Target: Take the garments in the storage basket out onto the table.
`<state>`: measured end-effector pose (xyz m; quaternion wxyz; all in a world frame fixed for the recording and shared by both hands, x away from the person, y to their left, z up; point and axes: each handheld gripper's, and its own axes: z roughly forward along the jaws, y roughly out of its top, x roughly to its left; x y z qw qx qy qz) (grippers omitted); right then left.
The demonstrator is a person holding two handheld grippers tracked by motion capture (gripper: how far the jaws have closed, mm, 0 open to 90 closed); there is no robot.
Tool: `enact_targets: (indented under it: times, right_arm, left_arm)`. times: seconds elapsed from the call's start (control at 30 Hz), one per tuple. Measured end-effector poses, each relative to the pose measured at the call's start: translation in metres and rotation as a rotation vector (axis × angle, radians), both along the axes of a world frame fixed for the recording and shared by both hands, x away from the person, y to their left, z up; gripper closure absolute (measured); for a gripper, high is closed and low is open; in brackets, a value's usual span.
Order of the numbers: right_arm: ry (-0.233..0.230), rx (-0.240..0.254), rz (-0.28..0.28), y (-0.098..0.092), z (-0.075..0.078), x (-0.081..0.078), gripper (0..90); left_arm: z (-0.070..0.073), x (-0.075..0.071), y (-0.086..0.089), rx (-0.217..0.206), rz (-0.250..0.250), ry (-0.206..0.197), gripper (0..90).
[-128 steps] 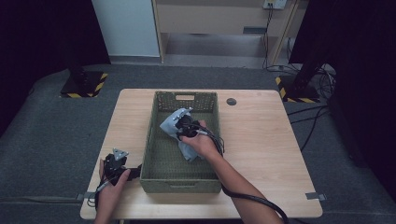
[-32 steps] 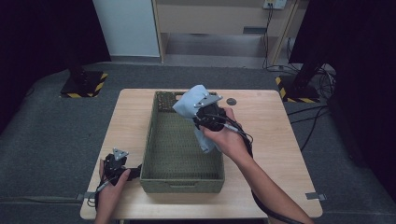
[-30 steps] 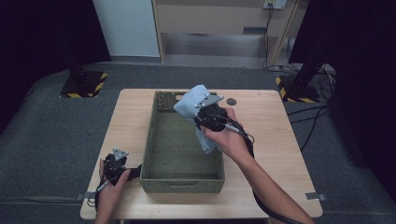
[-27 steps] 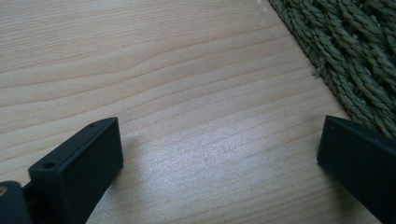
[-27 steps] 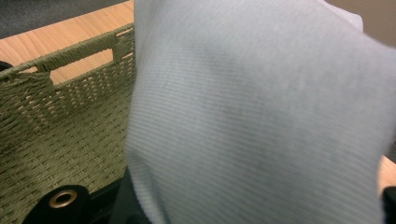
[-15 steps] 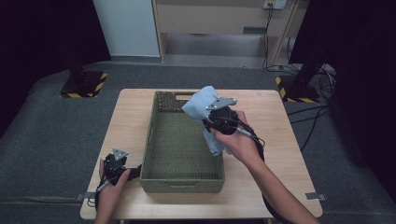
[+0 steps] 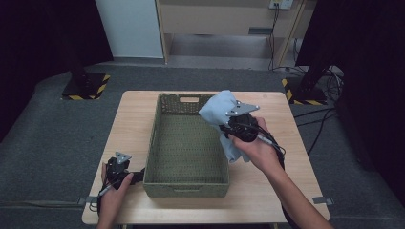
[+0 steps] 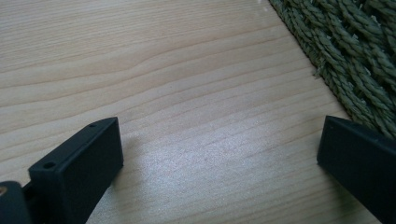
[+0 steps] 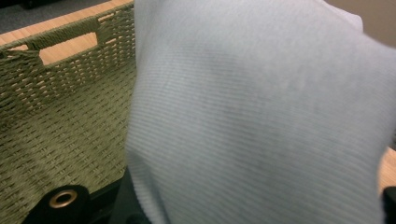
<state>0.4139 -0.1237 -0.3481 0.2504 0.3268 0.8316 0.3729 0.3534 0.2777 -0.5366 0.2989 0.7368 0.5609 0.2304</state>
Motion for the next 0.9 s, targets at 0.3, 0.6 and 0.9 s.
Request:
enact_targets:
  times: [0.3, 0.6, 0.9]
  right_arm:
    - [0.009, 0.009, -0.014, -0.013, -0.004, -0.002, 62.1]
    - [0.013, 0.007, -0.021, -0.018, -0.009, -0.004, 62.1]
    - [0.021, 0.018, -0.050, -0.030, -0.016, -0.003, 62.1]
  left_arm:
    - [0.000, 0.000, 0.000, 0.001, -0.001, 0.001, 0.0]
    - [0.000, 0.000, 0.000, 0.001, -0.001, 0.001, 0.0]
    - [0.000, 0.000, 0.000, 0.001, -0.001, 0.001, 0.0]
